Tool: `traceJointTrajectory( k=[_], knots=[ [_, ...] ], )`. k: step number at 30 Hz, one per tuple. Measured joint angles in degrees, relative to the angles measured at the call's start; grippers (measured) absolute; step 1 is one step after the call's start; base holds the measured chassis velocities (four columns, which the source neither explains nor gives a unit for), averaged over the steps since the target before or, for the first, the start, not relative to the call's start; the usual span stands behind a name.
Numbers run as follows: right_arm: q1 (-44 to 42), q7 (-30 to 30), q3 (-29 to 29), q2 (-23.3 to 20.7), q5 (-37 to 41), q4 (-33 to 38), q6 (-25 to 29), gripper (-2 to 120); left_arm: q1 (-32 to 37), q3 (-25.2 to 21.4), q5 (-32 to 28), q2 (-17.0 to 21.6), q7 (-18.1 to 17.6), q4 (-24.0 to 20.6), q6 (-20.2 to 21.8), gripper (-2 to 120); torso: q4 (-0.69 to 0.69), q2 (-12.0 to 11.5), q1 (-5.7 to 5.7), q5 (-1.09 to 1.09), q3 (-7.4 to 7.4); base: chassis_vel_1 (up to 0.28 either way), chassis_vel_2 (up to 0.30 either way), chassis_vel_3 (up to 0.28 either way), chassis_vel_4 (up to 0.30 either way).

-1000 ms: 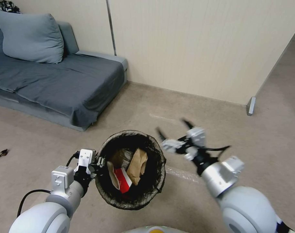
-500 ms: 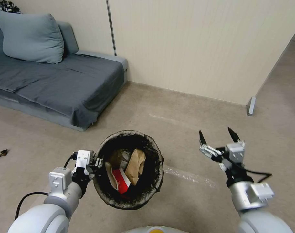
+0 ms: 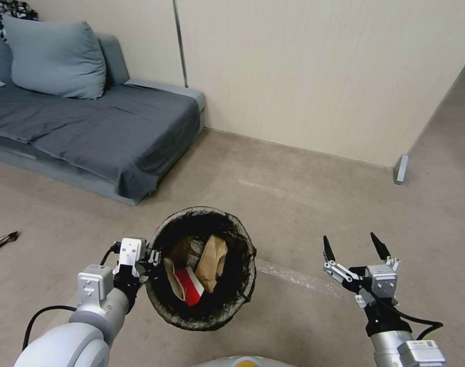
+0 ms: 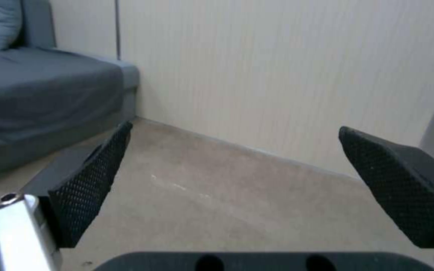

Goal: Pick up the trash bin, then pick up the garbage from the floor and place it into the trash bin.

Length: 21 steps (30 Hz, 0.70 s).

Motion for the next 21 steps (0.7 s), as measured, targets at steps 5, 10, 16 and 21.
traceJointTrajectory(
  k=[5, 10, 16, 21],
  knots=[
    [-0.1, 0.2, -0.1, 0.7, -0.3, 0.4, -0.2, 100, 0.3, 0.1, 0.6, -0.6, 0.3, 0.0, -0.2, 1, 0.01, 0.0, 0.0, 0.0, 0.0, 0.069, 0.063, 0.068, 0.071],
    [-0.7, 0.3, -0.6, 1.6, -1.0, 0.5, -0.2, 100, 0.4, 0.0, 0.6, -0.7, 0.5, 0.0, -0.4, 1, 0.0, 0.0, -0.01, 0.0, 0.0, 0.096, 0.097, 0.088, 0.086],
    [-1.0, 0.9, -0.5, 2.2, -1.2, 0.7, -0.3, 100, 0.5, 0.3, 0.4, -0.6, 0.5, 0.0, -0.4, 1, 0.01, 0.0, 0.0, 0.0, 0.0, 0.121, 0.105, 0.094, 0.106],
    [-1.4, 1.0, -0.4, 2.5, -1.3, 0.7, -0.2, 100, 0.5, 0.4, 0.4, -0.7, 0.6, 0.0, -0.5, 1, 0.0, 0.0, 0.0, 0.0, 0.0, 0.123, 0.119, 0.131, 0.128]
  ],
)
